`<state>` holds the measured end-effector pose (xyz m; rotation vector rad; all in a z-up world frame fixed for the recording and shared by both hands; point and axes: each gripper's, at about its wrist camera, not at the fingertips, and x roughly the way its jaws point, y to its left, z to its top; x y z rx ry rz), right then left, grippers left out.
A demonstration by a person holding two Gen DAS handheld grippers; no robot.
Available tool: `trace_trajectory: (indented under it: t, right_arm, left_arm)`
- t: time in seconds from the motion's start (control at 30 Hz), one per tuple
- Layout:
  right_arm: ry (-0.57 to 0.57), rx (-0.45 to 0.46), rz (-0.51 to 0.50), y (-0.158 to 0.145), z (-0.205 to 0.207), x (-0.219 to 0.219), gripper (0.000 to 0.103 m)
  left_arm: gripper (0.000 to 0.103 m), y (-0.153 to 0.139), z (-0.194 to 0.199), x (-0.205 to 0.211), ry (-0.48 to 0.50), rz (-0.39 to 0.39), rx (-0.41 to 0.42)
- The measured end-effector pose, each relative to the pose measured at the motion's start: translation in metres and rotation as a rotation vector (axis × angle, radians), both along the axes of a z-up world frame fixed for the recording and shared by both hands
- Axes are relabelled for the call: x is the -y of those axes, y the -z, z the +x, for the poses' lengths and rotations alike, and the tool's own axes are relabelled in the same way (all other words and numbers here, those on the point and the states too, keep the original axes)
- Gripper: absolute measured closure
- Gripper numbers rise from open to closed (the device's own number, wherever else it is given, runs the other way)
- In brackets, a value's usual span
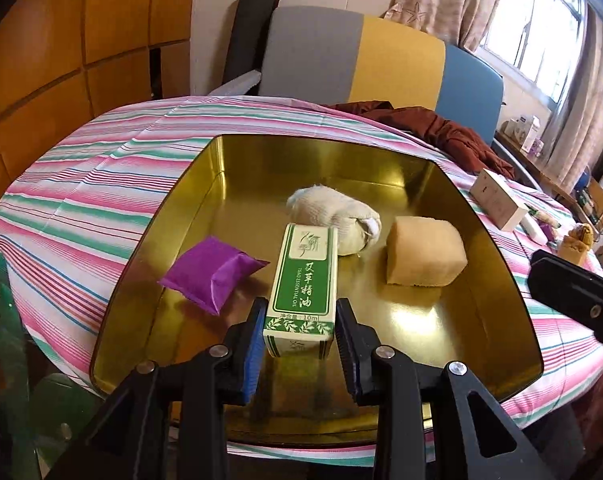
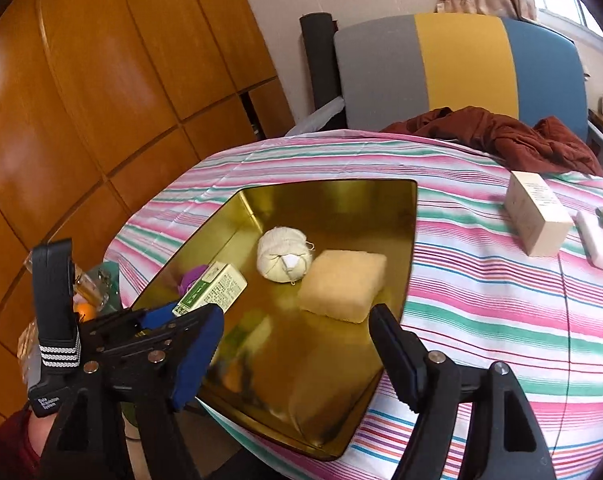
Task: Organize objects
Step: 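Lower the green box into the tray and open the left tool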
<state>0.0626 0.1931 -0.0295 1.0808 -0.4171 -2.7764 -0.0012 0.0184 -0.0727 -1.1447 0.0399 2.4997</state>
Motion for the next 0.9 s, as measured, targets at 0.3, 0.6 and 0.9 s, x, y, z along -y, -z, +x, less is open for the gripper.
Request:
trace_trajectory:
  t: [0.3,0.6,0.9]
  right_arm:
    - [0.054,-0.015,-0.034,-0.002,0.009,-0.018,0.027]
    - [0.086,-0.023,-0.041,-0.003,0.014,-0.028,0.027]
    - [0.108,-0.043,-0.006,-0.007,0.021,-0.038,0.027]
  left_arm:
    - [0.008,-0.026,0.011,0.013,-0.121,0.022,-0.153]
    - [0.0,-0.038,0.016,0.013,-0.175,0.042,-0.195]
    - [0.0,-0.049,0.03,-0.001,-0.117,0.075,-0.222]
